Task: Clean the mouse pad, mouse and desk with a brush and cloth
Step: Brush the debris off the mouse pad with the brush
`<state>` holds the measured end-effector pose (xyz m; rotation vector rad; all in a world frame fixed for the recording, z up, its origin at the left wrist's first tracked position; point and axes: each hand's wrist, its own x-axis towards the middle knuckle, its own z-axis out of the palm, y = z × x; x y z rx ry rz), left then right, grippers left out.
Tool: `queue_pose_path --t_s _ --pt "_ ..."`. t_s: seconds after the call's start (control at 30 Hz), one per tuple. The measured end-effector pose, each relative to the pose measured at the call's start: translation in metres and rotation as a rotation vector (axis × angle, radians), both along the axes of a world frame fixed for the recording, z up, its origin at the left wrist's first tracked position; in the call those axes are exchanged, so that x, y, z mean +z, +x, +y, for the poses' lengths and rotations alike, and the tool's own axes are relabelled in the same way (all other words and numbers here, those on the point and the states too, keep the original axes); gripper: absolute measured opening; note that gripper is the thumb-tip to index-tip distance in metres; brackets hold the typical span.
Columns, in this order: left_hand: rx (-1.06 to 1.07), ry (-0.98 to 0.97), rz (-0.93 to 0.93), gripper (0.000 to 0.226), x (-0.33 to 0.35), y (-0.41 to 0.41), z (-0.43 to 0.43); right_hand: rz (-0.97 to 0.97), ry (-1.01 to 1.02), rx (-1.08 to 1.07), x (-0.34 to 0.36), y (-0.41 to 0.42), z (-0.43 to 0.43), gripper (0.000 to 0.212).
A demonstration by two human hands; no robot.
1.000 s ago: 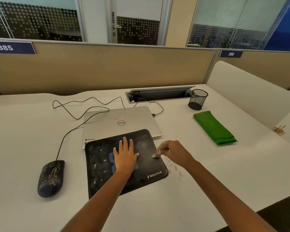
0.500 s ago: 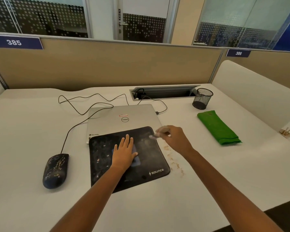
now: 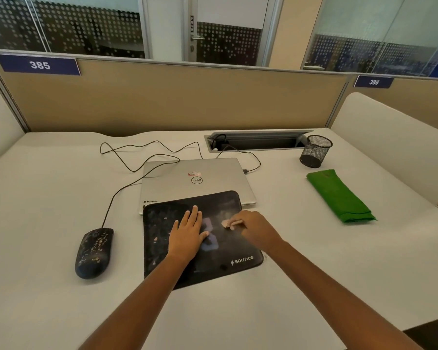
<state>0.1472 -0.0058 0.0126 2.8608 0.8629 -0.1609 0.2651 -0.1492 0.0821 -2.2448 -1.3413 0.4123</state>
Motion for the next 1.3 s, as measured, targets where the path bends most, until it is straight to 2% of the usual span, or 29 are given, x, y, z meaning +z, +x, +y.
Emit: queue_pose_path --t_s 0.17,0.27,0.47,0.6,0.63,0.7,0.8,0.87,0.9,0.97,1.03,1.13,1.2,1.27,1.3 --pt "-0.001 -0.014 0.000 0.064 -0.002 0.000 0.001 0.135 -0.166 0.073 0.028 0.009 -0.001 0.014" --pt "-0.006 -0.032 -0.004 0.064 0.000 0.000 0.001 0.146 -0.188 0.003 0.035 0.015 0.006 0.021" --pt "-0.021 -0.100 -0.052 0.061 0.000 -0.003 0.004 0.229 0.202 -0.223 0.021 0.003 0.029 0.017" --pt "-0.018 -0.104 -0.072 0.060 0.001 -0.007 0.007 0.503 0.254 -0.308 -0.006 -0.011 0.038 0.013" --pt "-0.025 -0.105 -0.075 0.060 0.001 -0.008 0.009 0.519 0.243 -0.325 -0.010 -0.010 0.036 0.014" --pt "-0.040 -0.107 -0.082 0.060 0.002 -0.011 0.011 0.437 0.201 -0.343 -0.012 -0.002 0.027 0.016" --pt "-0.047 -0.105 -0.086 0.060 0.004 -0.012 0.012 0.195 0.186 -0.344 -0.005 0.014 0.011 0.012" --pt "-0.046 -0.103 -0.091 0.060 0.004 -0.012 0.011 0.046 0.217 -0.354 0.000 0.018 0.003 0.009" --pt "-0.044 -0.100 -0.094 0.060 0.004 -0.012 0.010 0.031 0.258 -0.362 0.001 0.018 0.000 0.011" --pt "-0.039 -0.101 -0.101 0.060 0.003 -0.011 0.010 0.173 0.371 -0.394 0.004 0.011 0.001 0.017" --pt "-0.033 -0.107 -0.104 0.061 0.002 -0.011 0.010 0.398 0.400 -0.405 0.003 -0.003 0.009 0.009" --pt "-0.028 -0.098 -0.100 0.062 0.001 -0.011 0.010 0.643 0.236 -0.319 -0.007 -0.029 0.023 0.020" --pt "-0.026 -0.085 -0.095 0.063 0.001 -0.011 0.010 0.761 0.200 -0.269 -0.011 -0.036 0.024 0.025" --pt "-0.024 -0.093 -0.096 0.061 0.001 -0.012 0.010 0.695 0.213 -0.239 -0.011 -0.032 0.017 0.027" --pt "-0.024 -0.099 -0.098 0.060 0.001 -0.012 0.010 0.582 0.203 -0.244 -0.010 -0.026 0.012 0.027"
